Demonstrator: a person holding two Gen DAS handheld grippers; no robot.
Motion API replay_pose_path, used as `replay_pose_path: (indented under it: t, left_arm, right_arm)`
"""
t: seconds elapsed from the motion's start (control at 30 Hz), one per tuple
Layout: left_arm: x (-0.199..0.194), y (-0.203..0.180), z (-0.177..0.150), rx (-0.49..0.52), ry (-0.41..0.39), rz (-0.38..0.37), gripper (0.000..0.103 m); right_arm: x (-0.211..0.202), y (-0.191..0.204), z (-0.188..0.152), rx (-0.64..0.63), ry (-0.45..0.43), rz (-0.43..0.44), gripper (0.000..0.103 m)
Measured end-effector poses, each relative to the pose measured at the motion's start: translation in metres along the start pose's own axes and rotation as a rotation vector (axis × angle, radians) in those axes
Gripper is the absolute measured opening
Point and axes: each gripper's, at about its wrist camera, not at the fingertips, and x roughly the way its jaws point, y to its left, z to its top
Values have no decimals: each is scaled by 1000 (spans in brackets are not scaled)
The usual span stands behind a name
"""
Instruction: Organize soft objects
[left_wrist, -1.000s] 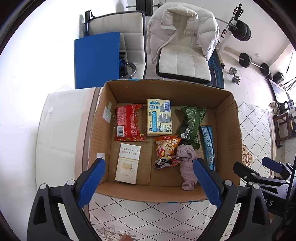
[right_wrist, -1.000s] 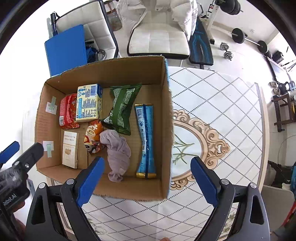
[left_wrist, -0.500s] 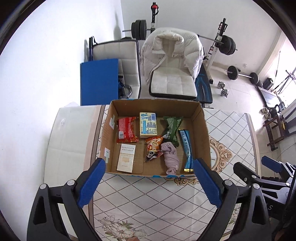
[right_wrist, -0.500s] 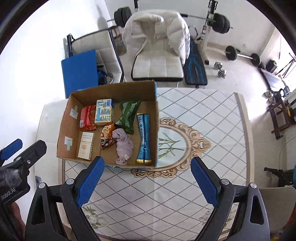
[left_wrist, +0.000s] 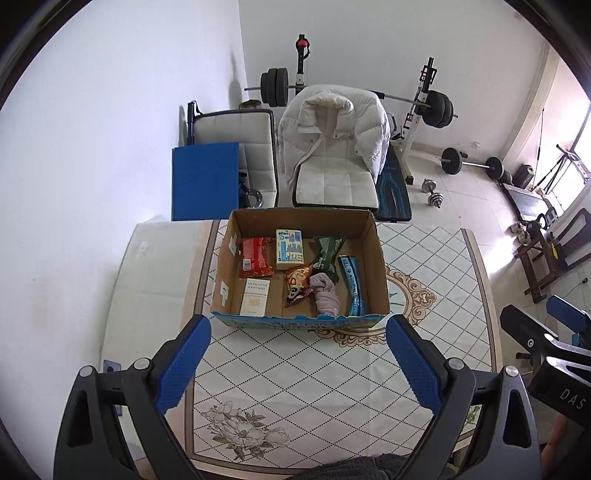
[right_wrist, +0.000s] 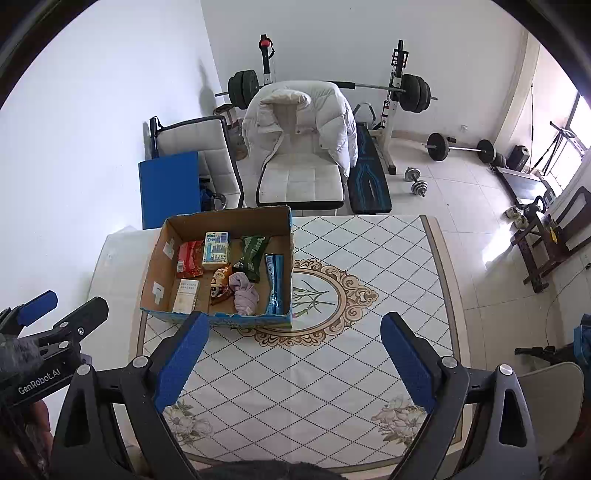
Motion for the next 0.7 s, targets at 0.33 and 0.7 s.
replay_pose_path:
  t: [0.33,0.7]
  left_arm:
    - [-28,5,-8,-25,-51,-7,97]
    - [-32,6,-14,-33,-59,-2,97]
  right_arm:
    - [-39,5,-4,-26,-69,-9,96]
    - [-45,7,-6,-27,-83,-14,96]
